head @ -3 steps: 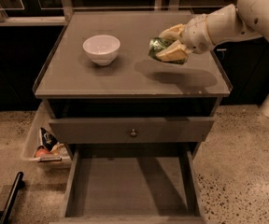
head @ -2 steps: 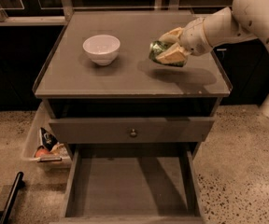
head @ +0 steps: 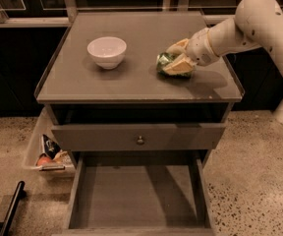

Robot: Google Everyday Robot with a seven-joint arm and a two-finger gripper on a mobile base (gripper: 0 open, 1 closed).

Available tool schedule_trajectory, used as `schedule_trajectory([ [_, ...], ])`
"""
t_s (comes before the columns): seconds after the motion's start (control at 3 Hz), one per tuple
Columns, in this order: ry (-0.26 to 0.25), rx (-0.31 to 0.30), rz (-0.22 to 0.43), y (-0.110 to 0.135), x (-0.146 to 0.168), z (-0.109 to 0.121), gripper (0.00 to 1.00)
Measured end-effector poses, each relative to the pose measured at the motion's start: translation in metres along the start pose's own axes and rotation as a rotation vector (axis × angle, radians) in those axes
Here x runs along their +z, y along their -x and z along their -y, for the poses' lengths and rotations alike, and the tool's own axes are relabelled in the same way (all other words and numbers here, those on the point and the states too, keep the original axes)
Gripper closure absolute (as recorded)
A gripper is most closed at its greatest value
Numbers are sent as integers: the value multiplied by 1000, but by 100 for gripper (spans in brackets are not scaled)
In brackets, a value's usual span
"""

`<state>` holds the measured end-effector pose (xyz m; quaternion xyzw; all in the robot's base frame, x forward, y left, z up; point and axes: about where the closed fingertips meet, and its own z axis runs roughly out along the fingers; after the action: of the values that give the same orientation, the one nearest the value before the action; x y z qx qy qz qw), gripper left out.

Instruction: Pick green can from middle drawer and place on counter

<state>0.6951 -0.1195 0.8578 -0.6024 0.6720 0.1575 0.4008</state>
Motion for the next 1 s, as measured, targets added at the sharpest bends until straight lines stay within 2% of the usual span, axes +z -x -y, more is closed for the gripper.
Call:
schedule_trajectory([
  [0.33, 0, 0, 0, 0, 0, 0, 81],
  [1.0, 0, 0, 0, 0, 0, 0, 35],
])
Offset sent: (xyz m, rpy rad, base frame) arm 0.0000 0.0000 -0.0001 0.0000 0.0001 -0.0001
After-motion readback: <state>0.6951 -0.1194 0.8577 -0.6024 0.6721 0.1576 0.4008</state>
